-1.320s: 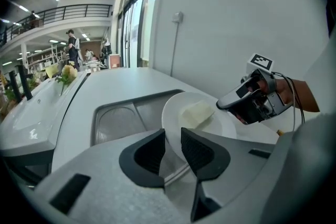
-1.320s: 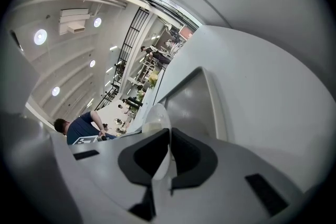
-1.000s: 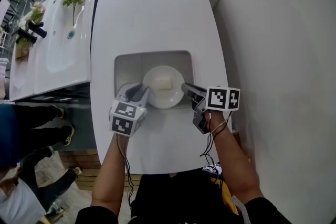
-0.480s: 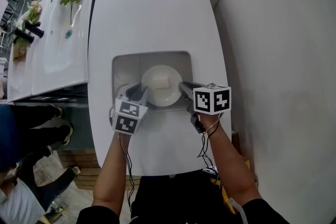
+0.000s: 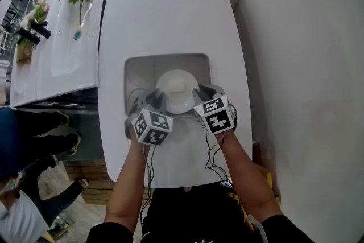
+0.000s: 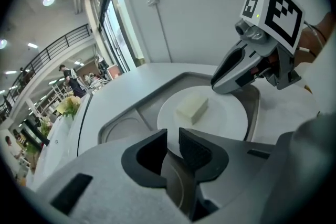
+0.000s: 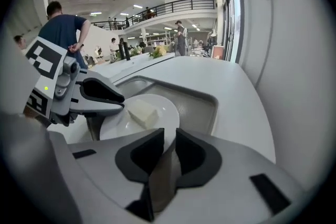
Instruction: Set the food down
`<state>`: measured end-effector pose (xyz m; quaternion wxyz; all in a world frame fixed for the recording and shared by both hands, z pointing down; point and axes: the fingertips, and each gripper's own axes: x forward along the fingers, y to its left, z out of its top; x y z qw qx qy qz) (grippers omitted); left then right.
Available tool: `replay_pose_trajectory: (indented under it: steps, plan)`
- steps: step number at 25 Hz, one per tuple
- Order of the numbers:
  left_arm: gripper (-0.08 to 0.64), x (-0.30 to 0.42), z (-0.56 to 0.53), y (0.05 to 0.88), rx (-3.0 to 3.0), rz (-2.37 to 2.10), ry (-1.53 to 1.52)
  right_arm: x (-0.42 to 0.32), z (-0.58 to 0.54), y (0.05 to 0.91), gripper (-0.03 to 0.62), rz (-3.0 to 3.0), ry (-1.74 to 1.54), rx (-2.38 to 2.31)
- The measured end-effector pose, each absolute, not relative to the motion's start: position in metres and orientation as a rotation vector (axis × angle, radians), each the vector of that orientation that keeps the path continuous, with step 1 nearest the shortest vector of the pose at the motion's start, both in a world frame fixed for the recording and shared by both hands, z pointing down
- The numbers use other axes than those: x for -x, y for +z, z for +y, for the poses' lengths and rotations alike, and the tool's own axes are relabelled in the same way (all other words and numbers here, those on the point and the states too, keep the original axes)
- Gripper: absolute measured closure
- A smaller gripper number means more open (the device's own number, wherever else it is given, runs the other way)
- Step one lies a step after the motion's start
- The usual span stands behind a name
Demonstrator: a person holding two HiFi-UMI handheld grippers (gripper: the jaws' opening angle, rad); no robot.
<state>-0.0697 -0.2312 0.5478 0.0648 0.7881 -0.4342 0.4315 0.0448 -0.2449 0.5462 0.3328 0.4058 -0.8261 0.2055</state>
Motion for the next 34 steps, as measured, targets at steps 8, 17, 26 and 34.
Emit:
replay_pose_trajectory:
  steps: [8,17,26,34]
  plan:
    - [0.554,0.094,-0.157,0.457,-2.51,-1.188,0.357,-0.08,-0.181,0.397,0.588,-2.947,0.71,-1.015]
    - [0.554,0.094,-0.011,0.44,-2.617,-1.019,0.304,-0.074,-0.03,0.346,0.589,-2.977,0.624,-0.847]
    - [0.554,0.121,0.046,0.431,-2.665,-0.939,0.279,-0.009,0.023,0.333,0.589,-3.018,0.646,-0.771]
    - [0.554,0.133,0.097,0.43,-2.584,-0.998,0.302,0.016,0.084,0.376,0.589,-2.895,0.567,-0.555]
